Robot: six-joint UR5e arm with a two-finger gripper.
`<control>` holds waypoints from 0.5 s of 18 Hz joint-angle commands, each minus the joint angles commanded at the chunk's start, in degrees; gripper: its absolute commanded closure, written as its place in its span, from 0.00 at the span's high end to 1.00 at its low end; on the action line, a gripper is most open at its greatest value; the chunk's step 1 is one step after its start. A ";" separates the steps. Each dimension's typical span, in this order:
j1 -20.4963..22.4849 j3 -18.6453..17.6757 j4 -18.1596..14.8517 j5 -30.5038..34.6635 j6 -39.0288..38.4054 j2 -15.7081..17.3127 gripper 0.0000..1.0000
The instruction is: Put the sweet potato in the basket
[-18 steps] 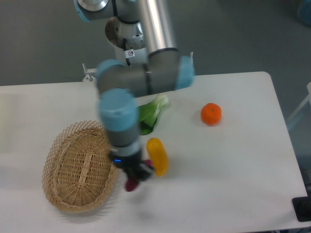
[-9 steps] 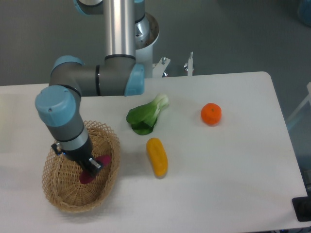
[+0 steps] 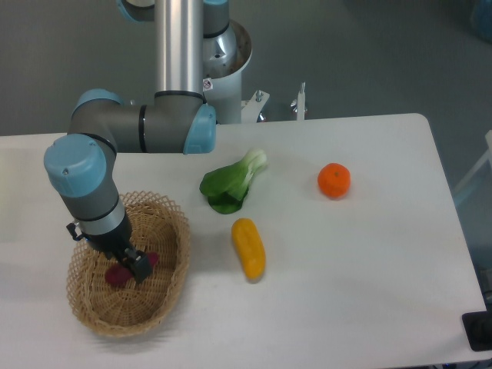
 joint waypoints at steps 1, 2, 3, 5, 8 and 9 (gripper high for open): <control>0.53 0.79 -0.17 0.17 0.00 0.00 1.00; 1.66 1.67 -0.18 0.18 0.09 -0.09 1.00; 3.07 2.37 0.09 0.18 0.61 -0.09 1.00; 5.44 3.78 -0.26 0.18 3.68 -0.44 1.00; 9.83 5.01 -0.26 0.18 5.89 -0.53 1.00; 11.50 5.36 -0.26 0.18 6.85 -0.53 1.00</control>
